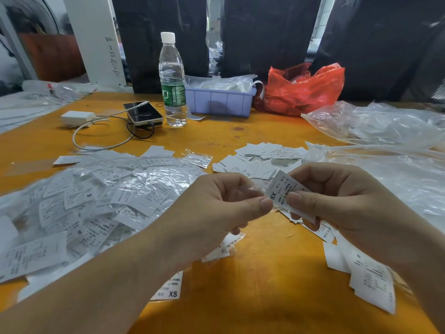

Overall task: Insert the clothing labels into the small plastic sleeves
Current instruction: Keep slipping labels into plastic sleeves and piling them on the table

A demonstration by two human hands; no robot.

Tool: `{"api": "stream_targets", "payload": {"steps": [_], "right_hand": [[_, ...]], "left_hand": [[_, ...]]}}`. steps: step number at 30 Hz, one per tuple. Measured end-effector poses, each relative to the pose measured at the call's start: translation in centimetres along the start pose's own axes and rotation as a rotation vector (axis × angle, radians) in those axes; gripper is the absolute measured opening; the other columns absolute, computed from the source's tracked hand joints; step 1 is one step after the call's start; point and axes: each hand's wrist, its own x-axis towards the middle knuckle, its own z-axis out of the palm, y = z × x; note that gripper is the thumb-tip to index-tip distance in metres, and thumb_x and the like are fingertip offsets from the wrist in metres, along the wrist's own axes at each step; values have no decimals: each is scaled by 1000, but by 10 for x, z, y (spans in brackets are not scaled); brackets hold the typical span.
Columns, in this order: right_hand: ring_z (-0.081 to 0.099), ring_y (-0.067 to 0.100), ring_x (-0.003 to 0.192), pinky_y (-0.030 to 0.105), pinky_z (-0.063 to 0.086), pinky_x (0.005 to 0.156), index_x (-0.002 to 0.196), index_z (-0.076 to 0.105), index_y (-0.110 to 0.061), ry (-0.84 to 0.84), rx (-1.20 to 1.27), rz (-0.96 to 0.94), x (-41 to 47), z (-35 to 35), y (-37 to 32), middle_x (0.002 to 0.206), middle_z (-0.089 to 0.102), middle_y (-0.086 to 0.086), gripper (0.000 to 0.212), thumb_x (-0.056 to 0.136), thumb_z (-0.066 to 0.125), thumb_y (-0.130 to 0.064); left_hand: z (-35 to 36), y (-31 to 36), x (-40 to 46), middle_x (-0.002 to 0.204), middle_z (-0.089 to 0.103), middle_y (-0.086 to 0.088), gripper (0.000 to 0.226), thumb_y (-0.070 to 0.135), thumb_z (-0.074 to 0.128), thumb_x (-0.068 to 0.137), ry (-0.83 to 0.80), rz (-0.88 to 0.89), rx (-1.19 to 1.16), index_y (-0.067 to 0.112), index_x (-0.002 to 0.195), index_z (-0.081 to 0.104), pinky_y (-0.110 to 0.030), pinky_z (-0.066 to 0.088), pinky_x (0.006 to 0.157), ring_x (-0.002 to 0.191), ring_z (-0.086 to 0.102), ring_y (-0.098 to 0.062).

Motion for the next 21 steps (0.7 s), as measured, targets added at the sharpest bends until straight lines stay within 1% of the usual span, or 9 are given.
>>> {"api": "stream_targets", "payload": {"steps": [2, 6, 8, 10, 13, 16, 21], "right_hand": [[59, 13, 62, 21, 44, 48, 91, 73, -6, 11, -16, -1, 0, 0, 0, 80, 68, 14, 21, 76, 66, -18], [57, 18, 62, 22, 45, 48, 90, 73, -9, 61, -29, 0, 0, -3, -1, 80, 68, 20, 23, 73, 67, -23], [55, 19, 62, 22, 44, 49, 90, 73, -9, 57, -28, 10, 1, -3, -1, 79, 67, 21, 24, 73, 68, -23], [55, 19, 62, 22, 45, 48, 91, 73, -9, 45, -31, 17, 0, -2, -1, 80, 67, 21, 22, 74, 67, -22], [56, 17, 60, 21, 45, 48, 91, 73, -7, 48, -27, 15, 1, -2, 0, 79, 67, 20, 23, 74, 67, -22], [55, 17, 59, 22, 44, 47, 90, 72, -6, 69, -12, 21, 2, -3, 1, 78, 67, 21, 27, 70, 69, -24], [55, 16, 59, 22, 44, 47, 90, 73, -8, 62, -7, 28, 2, -4, 1, 80, 68, 21, 29, 68, 70, -27]], "left_hand": [[0, -1, 0, 61, 62, 11, 23, 38, 76, 67, 0, 0, 6, 18, 77, 70, -17, 49, 56, 57, 56, -4], [0, -1, 1, 58, 60, 14, 16, 40, 76, 66, 0, 7, 11, 26, 74, 71, -17, 49, 57, 57, 55, -3], [0, -2, 0, 58, 60, 14, 18, 41, 78, 67, -5, 12, 9, 26, 75, 71, -17, 49, 57, 57, 56, -3], [-1, -2, 1, 60, 61, 13, 19, 42, 79, 68, -8, 14, 14, 26, 75, 71, -18, 49, 57, 58, 56, -3], [-1, -3, 2, 59, 61, 14, 13, 38, 77, 69, -7, 20, 14, 28, 74, 72, -18, 48, 56, 58, 56, -3], [-1, -3, 2, 59, 61, 13, 13, 38, 79, 67, -4, 26, 3, 28, 73, 72, -18, 48, 56, 57, 56, -4], [-1, -4, 2, 60, 61, 13, 14, 39, 79, 67, -5, 29, 9, 28, 73, 72, -20, 48, 56, 57, 57, -5]]}}
